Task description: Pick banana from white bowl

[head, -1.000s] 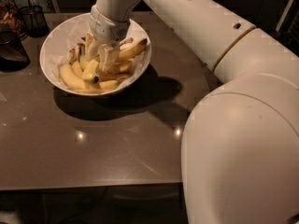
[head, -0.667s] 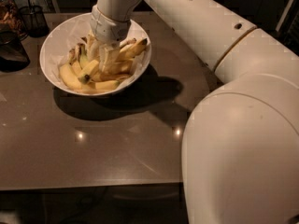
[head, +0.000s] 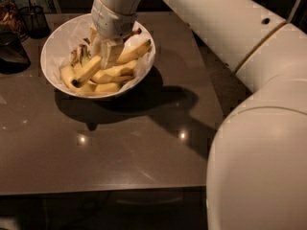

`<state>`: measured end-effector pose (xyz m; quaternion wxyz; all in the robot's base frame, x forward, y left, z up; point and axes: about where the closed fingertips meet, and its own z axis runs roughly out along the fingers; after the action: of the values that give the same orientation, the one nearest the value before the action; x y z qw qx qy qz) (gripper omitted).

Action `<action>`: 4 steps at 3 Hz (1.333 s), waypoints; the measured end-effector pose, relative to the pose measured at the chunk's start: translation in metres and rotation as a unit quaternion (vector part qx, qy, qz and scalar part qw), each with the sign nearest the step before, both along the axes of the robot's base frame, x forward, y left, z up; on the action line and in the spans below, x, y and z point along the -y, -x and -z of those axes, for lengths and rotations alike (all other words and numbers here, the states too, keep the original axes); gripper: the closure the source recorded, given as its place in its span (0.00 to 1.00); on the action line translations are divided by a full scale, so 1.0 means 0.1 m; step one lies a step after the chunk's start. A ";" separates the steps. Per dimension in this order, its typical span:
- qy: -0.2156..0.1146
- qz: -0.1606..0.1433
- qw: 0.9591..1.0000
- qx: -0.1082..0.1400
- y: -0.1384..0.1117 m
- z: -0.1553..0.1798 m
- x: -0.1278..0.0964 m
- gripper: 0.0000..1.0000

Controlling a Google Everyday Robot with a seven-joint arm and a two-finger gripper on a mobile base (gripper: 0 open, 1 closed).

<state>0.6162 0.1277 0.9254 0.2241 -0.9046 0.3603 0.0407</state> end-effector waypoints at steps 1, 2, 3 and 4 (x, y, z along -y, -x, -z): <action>-0.003 0.041 0.999 0.015 0.19 -0.34 0.09 1.00; -0.030 0.074 0.996 0.027 0.43 -0.58 0.18 1.00; -0.039 0.071 0.996 0.032 0.46 -0.62 0.17 1.00; -0.080 0.089 0.992 0.037 0.73 -0.76 0.21 1.00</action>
Offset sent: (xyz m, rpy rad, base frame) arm -0.0711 -0.0367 0.0837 0.1413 -0.0890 -0.2450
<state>0.5435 0.1067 1.0017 0.3118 -0.8490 0.4262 0.0161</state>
